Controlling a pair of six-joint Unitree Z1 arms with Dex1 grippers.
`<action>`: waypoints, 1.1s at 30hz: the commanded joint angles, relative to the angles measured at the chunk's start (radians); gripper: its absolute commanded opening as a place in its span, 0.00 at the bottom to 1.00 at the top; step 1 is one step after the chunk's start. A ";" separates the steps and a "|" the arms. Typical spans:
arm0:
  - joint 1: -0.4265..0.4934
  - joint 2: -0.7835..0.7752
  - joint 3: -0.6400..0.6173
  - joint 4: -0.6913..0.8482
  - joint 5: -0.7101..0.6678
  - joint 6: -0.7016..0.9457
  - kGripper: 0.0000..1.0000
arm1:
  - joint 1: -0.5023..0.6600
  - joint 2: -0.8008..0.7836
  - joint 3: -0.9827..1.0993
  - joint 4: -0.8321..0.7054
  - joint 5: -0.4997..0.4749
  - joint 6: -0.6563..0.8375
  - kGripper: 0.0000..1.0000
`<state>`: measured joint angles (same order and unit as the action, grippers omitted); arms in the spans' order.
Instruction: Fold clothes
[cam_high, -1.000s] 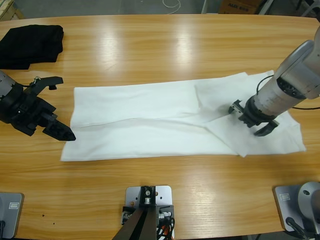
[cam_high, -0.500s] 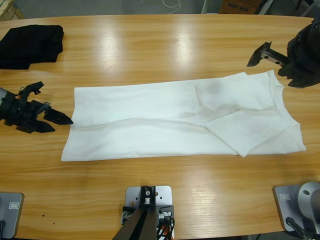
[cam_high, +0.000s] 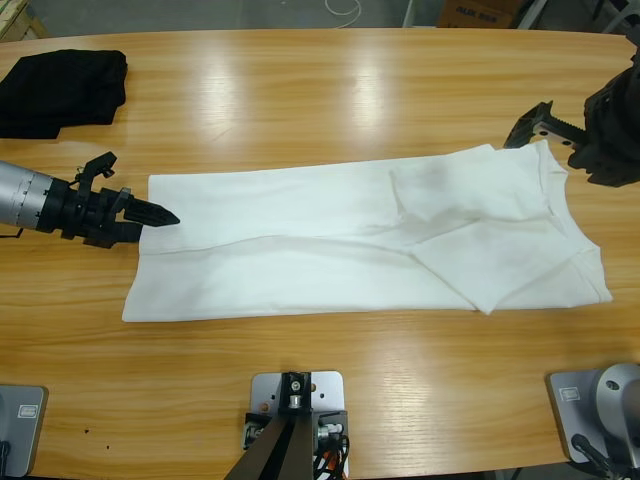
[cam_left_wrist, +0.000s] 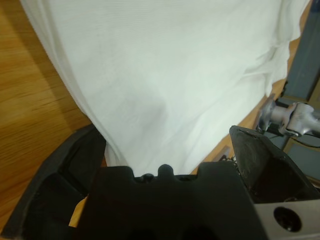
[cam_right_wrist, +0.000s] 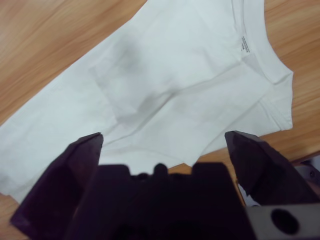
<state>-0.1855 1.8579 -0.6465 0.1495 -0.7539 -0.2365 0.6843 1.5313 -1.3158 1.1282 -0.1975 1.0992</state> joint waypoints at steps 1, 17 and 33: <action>0.003 0.053 0.028 0.120 0.103 -0.056 1.00 | -0.012 -0.006 0.043 -0.017 -0.016 -0.018 1.00; -0.100 0.116 -0.045 0.223 0.234 -0.154 0.98 | -0.031 -0.049 0.107 -0.042 -0.015 -0.013 1.00; -0.140 0.165 0.127 -0.081 0.090 -0.230 0.82 | -0.051 -0.055 0.137 -0.063 -0.013 -0.015 1.00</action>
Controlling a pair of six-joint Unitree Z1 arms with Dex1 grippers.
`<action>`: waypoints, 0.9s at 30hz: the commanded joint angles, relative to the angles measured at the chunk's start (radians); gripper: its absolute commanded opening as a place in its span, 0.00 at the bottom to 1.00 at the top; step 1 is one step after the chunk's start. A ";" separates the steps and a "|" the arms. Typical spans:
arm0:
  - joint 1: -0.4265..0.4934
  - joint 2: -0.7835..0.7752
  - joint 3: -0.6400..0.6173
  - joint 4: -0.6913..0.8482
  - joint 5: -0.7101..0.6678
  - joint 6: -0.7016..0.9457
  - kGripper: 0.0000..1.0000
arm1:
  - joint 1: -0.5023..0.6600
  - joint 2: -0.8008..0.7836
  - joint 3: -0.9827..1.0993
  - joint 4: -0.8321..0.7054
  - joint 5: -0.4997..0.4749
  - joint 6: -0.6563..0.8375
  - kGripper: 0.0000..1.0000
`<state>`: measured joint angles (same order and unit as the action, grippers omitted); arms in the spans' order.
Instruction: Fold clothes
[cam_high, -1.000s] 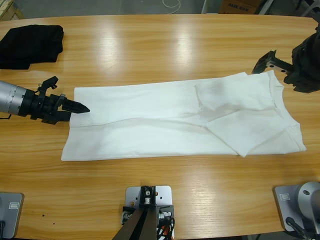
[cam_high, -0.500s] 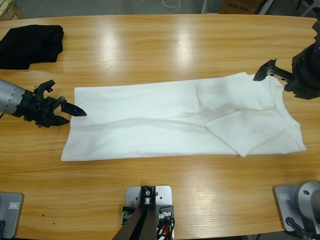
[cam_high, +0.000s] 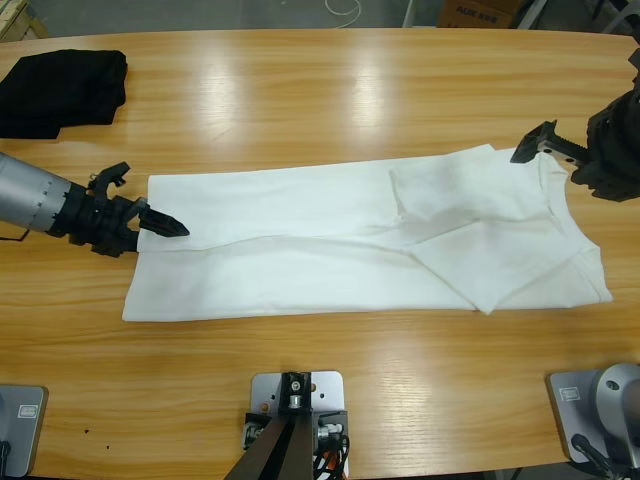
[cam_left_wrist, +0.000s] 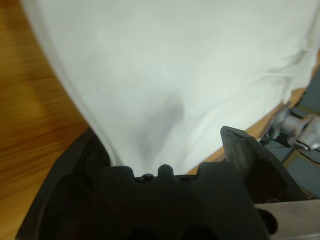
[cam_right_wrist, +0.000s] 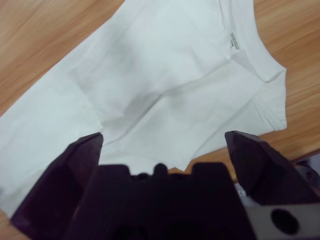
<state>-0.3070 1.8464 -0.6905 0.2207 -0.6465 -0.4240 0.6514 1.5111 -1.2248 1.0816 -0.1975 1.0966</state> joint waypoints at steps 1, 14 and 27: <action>-0.014 0.177 0.181 -0.171 -0.022 -0.045 0.82 | -0.018 -0.035 0.047 -0.017 -0.013 -0.012 1.00; -0.006 0.121 0.248 -0.273 -0.053 -0.016 0.00 | -0.019 -0.025 0.059 -0.028 -0.007 -0.012 1.00; -0.119 -0.088 -0.033 0.218 0.315 0.033 0.00 | -0.020 0.009 0.071 -0.046 0.018 -0.024 1.00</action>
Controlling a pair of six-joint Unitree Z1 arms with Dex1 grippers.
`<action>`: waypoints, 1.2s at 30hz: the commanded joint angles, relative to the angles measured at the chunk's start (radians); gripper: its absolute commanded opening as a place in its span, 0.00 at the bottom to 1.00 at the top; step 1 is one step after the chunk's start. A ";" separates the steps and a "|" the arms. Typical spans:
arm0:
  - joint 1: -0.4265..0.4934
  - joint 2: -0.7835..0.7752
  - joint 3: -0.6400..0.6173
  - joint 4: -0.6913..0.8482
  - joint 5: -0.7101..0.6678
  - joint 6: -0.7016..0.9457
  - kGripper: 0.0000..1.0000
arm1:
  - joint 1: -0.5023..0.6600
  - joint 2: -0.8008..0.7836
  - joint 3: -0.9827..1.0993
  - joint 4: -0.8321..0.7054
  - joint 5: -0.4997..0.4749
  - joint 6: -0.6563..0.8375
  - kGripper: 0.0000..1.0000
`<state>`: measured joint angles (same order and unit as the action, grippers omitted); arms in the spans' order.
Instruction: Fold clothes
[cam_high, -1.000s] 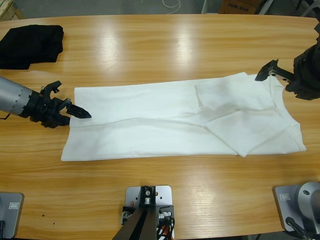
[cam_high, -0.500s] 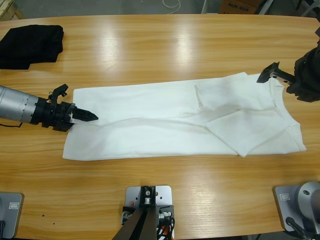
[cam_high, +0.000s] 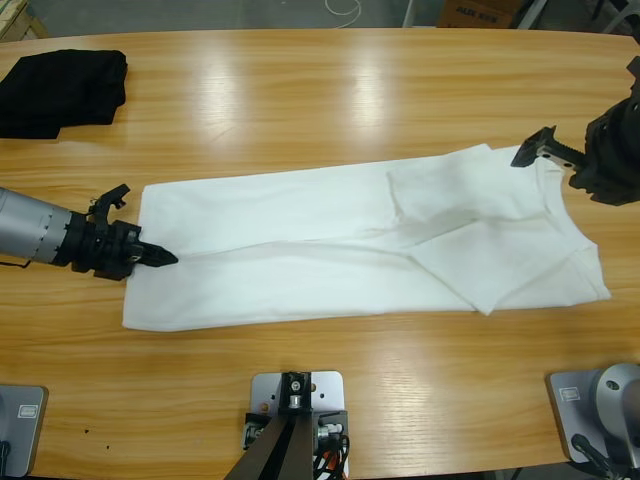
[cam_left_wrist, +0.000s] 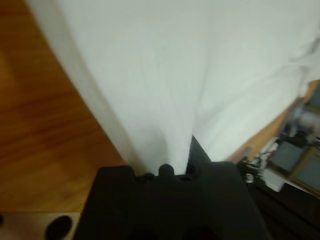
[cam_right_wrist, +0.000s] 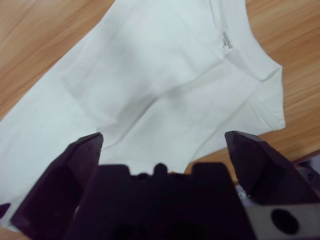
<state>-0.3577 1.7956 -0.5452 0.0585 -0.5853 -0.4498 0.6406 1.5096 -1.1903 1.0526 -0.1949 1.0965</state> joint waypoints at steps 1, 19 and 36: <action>-0.068 -0.041 -0.218 0.444 0.292 0.079 0.00 | -0.009 0.009 0.037 -0.017 0.015 -0.024 1.00; 0.275 -0.116 -0.637 1.123 0.501 0.340 0.00 | -0.010 -0.023 0.050 -0.019 0.015 -0.023 1.00; -0.029 -0.071 -1.074 1.385 0.602 0.316 0.00 | -0.010 -0.055 0.114 -0.047 0.024 -0.015 1.00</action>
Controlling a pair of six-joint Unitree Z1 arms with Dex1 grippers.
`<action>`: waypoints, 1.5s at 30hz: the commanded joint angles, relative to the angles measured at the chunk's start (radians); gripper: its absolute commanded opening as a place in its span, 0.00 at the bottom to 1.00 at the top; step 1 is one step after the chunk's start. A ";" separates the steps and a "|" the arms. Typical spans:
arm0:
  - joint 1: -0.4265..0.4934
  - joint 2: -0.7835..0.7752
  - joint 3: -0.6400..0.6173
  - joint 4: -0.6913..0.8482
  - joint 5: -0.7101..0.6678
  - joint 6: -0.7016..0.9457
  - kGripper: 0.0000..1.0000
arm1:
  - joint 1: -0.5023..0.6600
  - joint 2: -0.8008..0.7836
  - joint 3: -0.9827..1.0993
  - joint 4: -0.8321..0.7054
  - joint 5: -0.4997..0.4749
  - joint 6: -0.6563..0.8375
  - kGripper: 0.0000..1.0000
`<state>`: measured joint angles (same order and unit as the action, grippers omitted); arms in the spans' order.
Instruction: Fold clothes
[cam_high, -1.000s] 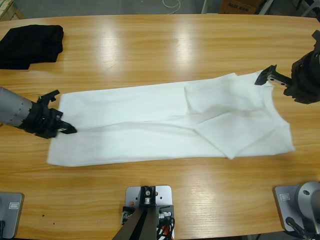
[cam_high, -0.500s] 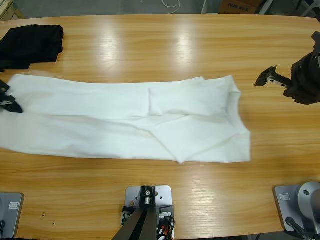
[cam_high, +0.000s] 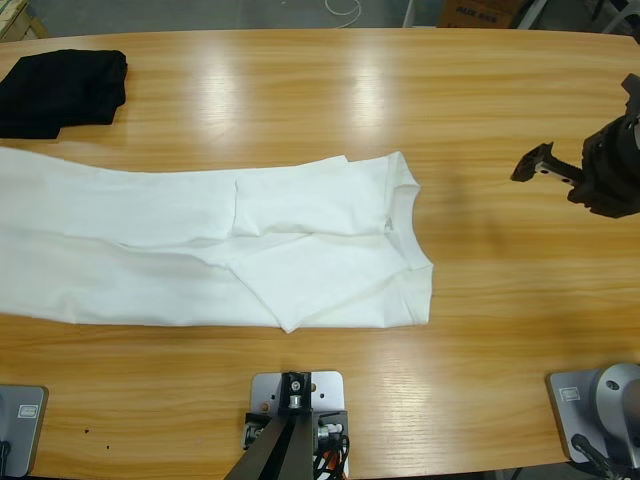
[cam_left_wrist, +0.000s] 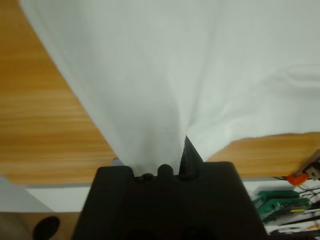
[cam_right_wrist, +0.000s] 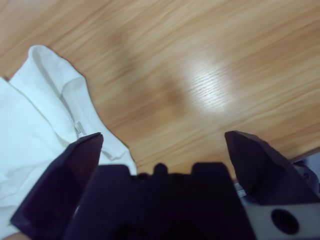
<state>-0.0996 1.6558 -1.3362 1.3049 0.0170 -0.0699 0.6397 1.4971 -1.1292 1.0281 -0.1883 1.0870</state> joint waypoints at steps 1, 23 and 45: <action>-0.331 0.099 -0.337 0.164 -0.009 -0.079 0.00 | -0.009 -0.044 0.054 -0.023 0.018 -0.006 1.00; -0.766 0.492 -0.993 0.356 -0.103 -0.214 0.00 | -0.043 -0.028 0.107 -0.086 0.021 -0.027 1.00; -0.892 0.688 -1.238 0.353 -0.267 -0.280 0.00 | -0.068 -0.037 0.158 -0.104 0.023 -0.042 1.00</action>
<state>-0.9530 2.2005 -2.4790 1.5116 -0.2188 -0.3255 0.6022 1.4641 -1.0170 0.9364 -0.1805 1.0686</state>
